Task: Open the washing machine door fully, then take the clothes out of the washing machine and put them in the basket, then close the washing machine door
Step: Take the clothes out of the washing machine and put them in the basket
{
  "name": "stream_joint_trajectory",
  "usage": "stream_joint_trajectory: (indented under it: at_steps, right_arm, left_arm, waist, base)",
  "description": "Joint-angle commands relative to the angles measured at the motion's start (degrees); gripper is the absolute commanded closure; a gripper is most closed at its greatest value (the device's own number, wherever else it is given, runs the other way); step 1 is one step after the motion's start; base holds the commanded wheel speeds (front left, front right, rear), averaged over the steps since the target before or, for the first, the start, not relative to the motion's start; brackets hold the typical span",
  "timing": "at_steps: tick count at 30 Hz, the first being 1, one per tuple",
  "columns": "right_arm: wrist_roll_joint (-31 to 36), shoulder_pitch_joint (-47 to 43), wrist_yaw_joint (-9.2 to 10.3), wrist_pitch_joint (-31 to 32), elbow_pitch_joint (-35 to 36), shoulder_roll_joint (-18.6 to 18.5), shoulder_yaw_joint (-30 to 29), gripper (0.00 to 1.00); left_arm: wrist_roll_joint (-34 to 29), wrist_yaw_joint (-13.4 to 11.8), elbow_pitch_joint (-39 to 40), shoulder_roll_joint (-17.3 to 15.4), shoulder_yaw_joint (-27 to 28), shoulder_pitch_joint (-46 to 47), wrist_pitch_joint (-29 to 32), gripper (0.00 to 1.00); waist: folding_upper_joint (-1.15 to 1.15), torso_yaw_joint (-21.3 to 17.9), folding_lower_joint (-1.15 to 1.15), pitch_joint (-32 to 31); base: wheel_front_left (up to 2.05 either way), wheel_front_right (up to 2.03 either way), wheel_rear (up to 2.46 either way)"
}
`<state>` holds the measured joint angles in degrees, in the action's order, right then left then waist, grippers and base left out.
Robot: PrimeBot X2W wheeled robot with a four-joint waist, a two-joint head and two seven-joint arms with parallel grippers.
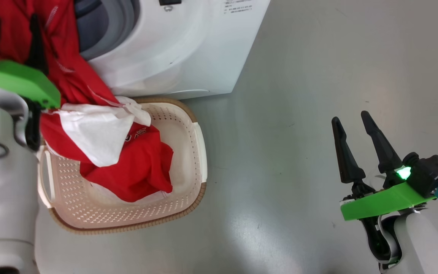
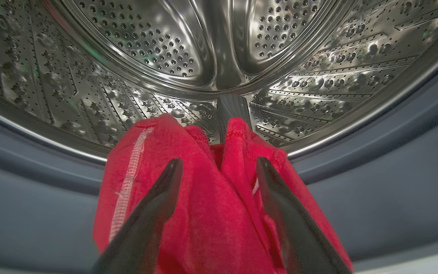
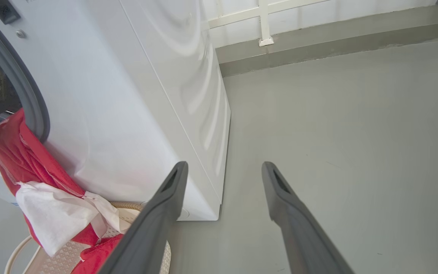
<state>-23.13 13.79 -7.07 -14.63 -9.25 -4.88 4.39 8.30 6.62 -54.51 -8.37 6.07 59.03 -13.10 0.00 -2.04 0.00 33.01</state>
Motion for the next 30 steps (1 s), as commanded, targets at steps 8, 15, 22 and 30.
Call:
stream_joint_trajectory:
  at_steps: [8, 15, 22, 30]
  right_arm:
    - [0.19, 0.56, -0.42, -0.37, 1.19, 0.55, 1.62, 0.0]
    - [0.08, 0.78, -0.42, -0.37, 1.07, 0.67, 2.32, 0.0]
    - [0.02, 0.87, -0.42, -0.37, 1.13, 0.84, 2.41, 0.0]
    - [-0.12, 1.11, -0.42, -0.37, 1.21, 1.13, 2.4, 0.0]
  left_arm:
    - [0.36, 0.68, -10.45, -5.41, -1.49, 10.58, 5.6, 0.0]
    - [0.79, 0.81, -15.95, -5.86, -3.62, 15.03, 10.26, 0.0]
    - [1.25, 0.84, -17.84, -6.16, -4.68, 15.68, 12.78, 0.0]
    - [1.29, 0.85, -18.78, -7.1, -5.9, 14.67, 14.11, 0.49]
  waist:
    - [0.0, -0.75, 0.0, 0.57]
    - [0.0, -1.39, 0.0, 0.67]
    - [0.0, -2.02, 0.0, 0.89]
    - [0.0, -2.68, 0.0, 0.63]
  base:
    - [0.0, 0.0, 0.0]
    - [0.0, 0.0, 0.0]
    - [0.0, 0.0, 0.0]
    - [0.0, 0.0, 0.0]
